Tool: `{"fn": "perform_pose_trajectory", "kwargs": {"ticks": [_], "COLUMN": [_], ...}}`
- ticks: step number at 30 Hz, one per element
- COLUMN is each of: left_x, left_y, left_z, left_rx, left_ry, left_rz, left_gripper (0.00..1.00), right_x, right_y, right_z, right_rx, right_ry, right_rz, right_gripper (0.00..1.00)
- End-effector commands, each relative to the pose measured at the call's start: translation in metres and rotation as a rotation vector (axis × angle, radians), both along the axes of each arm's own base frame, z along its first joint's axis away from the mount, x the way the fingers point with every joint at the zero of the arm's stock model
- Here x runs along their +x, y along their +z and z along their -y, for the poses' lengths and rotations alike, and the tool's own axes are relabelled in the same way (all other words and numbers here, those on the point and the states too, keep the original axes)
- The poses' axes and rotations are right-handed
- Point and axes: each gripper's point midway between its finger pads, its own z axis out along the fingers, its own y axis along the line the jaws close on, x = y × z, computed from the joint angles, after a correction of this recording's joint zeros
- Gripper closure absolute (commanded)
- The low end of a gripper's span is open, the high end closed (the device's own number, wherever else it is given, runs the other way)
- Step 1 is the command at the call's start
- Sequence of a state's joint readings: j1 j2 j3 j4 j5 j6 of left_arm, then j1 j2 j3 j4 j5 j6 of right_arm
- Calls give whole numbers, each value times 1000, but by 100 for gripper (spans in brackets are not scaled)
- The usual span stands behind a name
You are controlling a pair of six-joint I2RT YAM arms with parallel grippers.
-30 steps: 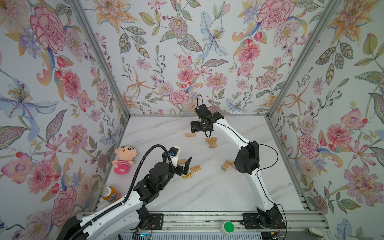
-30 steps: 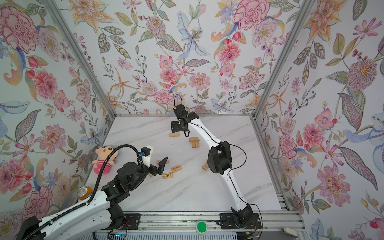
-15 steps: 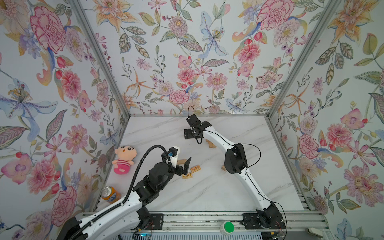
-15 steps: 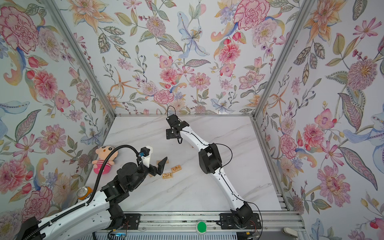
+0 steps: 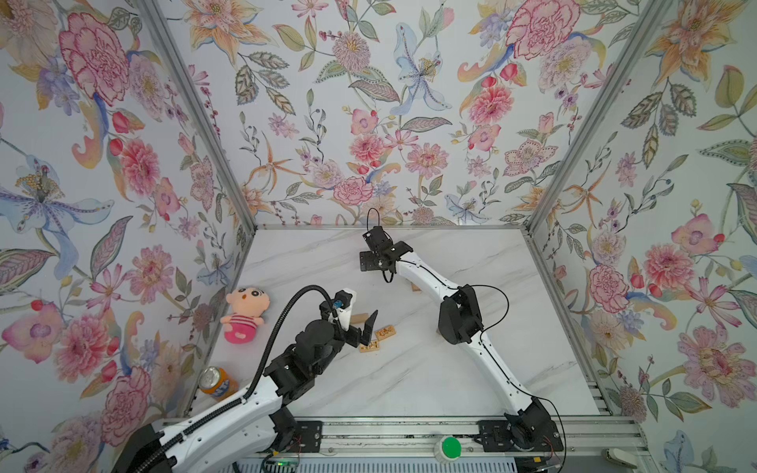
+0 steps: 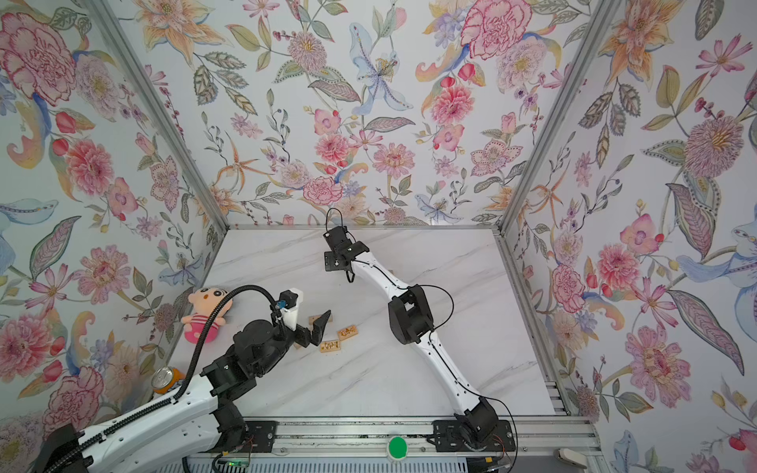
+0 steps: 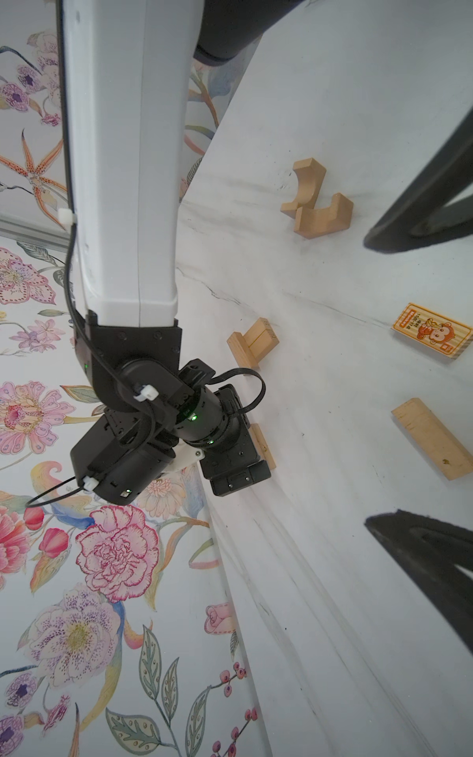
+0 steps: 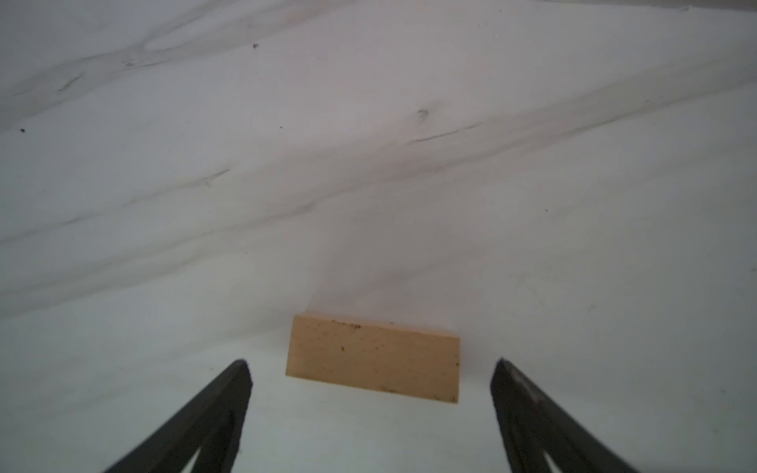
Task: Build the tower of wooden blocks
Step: 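Lower the right gripper and grasp the loose plain wooden block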
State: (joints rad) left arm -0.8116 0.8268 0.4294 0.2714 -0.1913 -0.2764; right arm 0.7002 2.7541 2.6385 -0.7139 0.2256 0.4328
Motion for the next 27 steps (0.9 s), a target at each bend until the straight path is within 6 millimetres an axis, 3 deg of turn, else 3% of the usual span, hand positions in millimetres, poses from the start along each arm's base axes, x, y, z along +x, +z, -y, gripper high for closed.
{"fn": "perform_pose_trajectory", "kwargs": {"ticks": [1,27], "left_x": [5,14], "left_y": [-2,-17], "left_z": [-6,-3], "left_rx": [10,26], "left_ry": [29,35], "left_rz": [13,-14], "left_gripper": [1,1], "right_x": [2,3], "right_y": [-9,-45], "right_z": [-1,-2], "right_rx": [-20,19], "right_ry": [2,9], "right_rz": [7,-58], "right_gripper": [5,13]}}
